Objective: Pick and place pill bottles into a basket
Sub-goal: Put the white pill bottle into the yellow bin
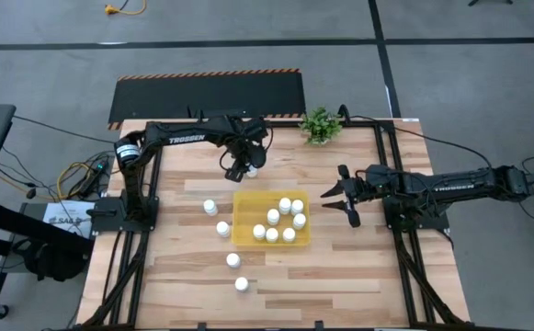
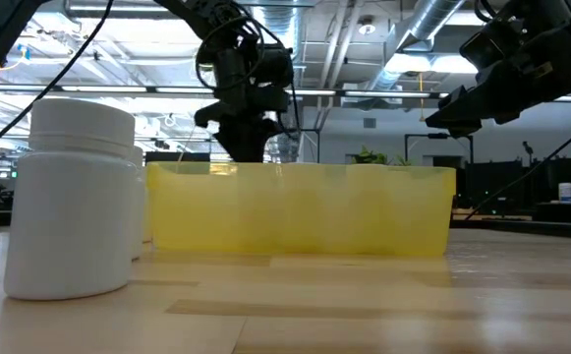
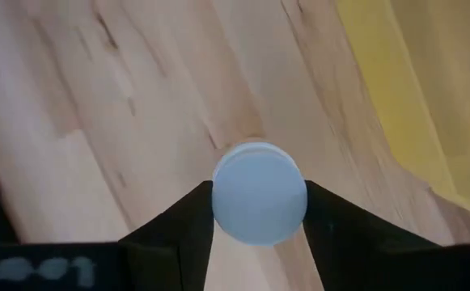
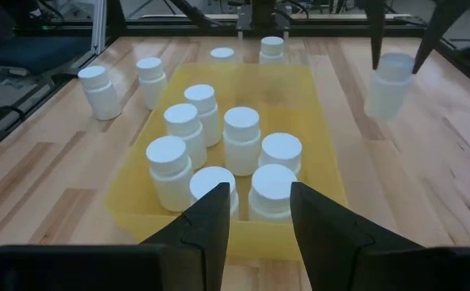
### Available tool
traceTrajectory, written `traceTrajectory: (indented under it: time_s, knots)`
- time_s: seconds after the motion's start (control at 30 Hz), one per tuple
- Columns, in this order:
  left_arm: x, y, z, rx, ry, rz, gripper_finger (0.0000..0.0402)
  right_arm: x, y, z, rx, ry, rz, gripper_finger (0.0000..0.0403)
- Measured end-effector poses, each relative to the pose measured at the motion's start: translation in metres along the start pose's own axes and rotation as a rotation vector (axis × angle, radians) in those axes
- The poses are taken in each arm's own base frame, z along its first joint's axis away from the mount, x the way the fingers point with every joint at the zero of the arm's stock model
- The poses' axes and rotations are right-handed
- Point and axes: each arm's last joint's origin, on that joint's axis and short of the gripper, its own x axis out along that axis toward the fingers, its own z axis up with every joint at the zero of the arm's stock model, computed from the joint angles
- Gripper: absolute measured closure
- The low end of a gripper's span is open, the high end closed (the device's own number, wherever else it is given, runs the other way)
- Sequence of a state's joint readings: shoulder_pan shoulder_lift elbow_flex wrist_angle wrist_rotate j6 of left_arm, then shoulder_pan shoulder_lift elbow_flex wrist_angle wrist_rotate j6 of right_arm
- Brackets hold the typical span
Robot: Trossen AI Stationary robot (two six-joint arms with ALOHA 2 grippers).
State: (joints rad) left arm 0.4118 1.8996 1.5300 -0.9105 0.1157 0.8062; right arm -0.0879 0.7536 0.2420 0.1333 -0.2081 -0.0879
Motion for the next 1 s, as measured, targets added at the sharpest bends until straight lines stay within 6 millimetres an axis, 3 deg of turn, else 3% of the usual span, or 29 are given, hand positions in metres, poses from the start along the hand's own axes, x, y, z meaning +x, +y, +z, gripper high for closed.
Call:
traceTrajectory:
  time_s: [0.3,0.6,1.0]
  knots:
    - [-0.041,0.001,0.008,-0.031,-0.039,0.029,0.0253,0.000,0.000,-0.001,0.002,0.009,0.001,0.0278]
    - [-0.091,-0.026,0.015,-0.028,-0.052,0.099,0.0244,0.000,0.001,-0.001,0.002,0.009,0.005,0.0278]
    - [-0.096,-0.073,0.047,0.036,-0.070,0.087,0.0244,0.002,0.012,0.000,-0.016,0.009,0.073,0.0278]
